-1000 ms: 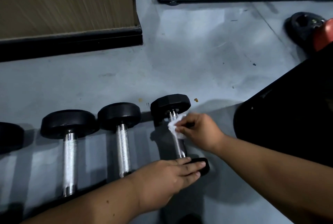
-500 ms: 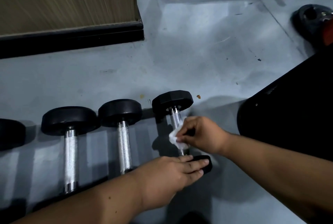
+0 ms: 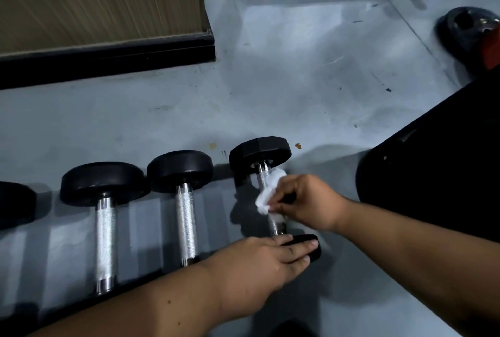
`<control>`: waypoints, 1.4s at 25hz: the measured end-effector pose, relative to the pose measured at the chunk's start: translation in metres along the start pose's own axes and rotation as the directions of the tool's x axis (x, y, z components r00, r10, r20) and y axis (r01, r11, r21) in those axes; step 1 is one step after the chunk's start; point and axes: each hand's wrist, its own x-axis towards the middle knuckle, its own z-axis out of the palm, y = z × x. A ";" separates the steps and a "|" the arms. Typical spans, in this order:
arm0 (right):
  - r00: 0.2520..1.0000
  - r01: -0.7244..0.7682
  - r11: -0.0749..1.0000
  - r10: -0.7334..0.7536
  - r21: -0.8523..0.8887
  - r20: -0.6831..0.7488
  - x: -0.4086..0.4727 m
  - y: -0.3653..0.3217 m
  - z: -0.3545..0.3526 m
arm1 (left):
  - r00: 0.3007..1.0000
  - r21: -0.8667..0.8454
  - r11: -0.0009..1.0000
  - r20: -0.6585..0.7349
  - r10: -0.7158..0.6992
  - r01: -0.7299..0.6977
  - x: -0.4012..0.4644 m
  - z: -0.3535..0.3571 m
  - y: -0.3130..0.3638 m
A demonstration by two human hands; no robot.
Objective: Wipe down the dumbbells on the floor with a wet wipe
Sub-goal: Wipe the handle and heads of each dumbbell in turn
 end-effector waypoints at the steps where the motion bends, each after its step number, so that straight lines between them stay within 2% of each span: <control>1: 0.998 -0.007 1.000 0.006 -0.011 -0.064 0.011 -0.002 -0.001 | 1.000 0.037 0.999 -0.011 0.017 -0.017 0.001 -0.002 0.002; 3: 0.983 -0.068 0.997 0.073 0.035 -0.166 0.027 -0.006 -0.003 | 0.999 0.103 0.995 -0.038 0.018 -0.014 0.001 -0.004 0.004; 5: 0.980 -0.068 0.996 0.079 0.064 -0.180 0.024 -0.003 -0.001 | 1.000 0.086 0.996 0.007 -0.009 0.008 0.004 -0.007 0.004; 7: 0.996 -0.029 0.997 0.035 0.073 -0.082 0.003 0.002 0.001 | 0.999 0.047 0.999 0.040 -0.019 0.017 0.007 -0.012 0.006; 9: 0.994 -0.073 0.992 0.064 0.102 0.086 -0.019 0.003 0.001 | 0.999 0.064 0.997 0.006 0.040 -0.040 0.006 -0.012 0.007; 11: 0.984 -0.104 0.992 0.092 0.072 0.155 -0.022 0.001 -0.002 | 0.999 0.082 0.996 0.012 0.043 -0.044 0.005 -0.010 0.008; 14: 0.999 -0.041 0.999 0.041 0.015 0.003 0.002 -0.005 -0.007 | 0.998 0.159 0.986 0.023 -0.052 0.048 0.016 -0.015 0.019; 16: 0.989 -0.070 0.996 0.076 0.056 -0.130 0.016 -0.005 -0.010 | 0.993 0.217 0.975 0.100 -0.068 0.045 0.030 -0.019 0.027; 18: 0.982 -0.097 0.989 0.114 0.114 -0.153 0.014 0.000 -0.011 | 0.983 0.243 0.968 0.155 -0.094 0.054 0.039 -0.026 0.034; 20: 0.994 -0.102 0.988 0.105 0.120 -0.019 -0.007 0.005 -0.013 | 0.982 0.255 0.965 0.156 -0.110 0.067 0.043 -0.023 0.034; 22: 0.976 -0.147 0.985 0.130 0.087 0.172 -0.026 0.003 -0.015 | 0.984 0.306 0.949 0.130 -0.126 0.081 0.042 -0.020 0.032; 23: 0.963 -0.172 0.984 0.157 0.052 0.217 -0.027 0.002 -0.018 | 0.982 0.316 0.945 0.133 -0.137 0.089 0.043 -0.019 0.032; 25: 0.969 -0.165 0.986 0.165 -0.017 0.186 -0.016 0.000 -0.023 | 0.977 0.310 0.949 0.175 -0.124 0.065 0.048 -0.020 0.035; 27: 0.990 -0.137 0.990 0.138 -0.036 0.040 0.005 -0.002 -0.027 | 0.973 0.345 0.938 0.204 -0.108 0.032 0.060 -0.027 0.042; 29: 0.979 -0.153 0.988 0.154 0.018 -0.132 0.018 -0.002 -0.029 | 0.972 0.352 0.936 0.216 -0.092 0.010 0.067 -0.033 0.047; 30: 0.969 -0.165 0.983 0.176 0.078 -0.172 0.018 0.000 -0.027 | 0.973 0.336 0.942 0.214 -0.087 0.010 0.067 -0.033 0.047; 33: 0.974 -0.179 0.971 0.198 0.158 -0.114 -0.003 0.007 -0.019 | 0.982 0.211 0.976 0.167 -0.091 0.055 0.055 -0.033 0.041; 35: 0.987 -0.156 0.976 0.158 0.151 -0.003 -0.020 0.010 -0.017 | 0.995 0.088 0.993 0.060 -0.078 0.072 0.037 -0.031 0.031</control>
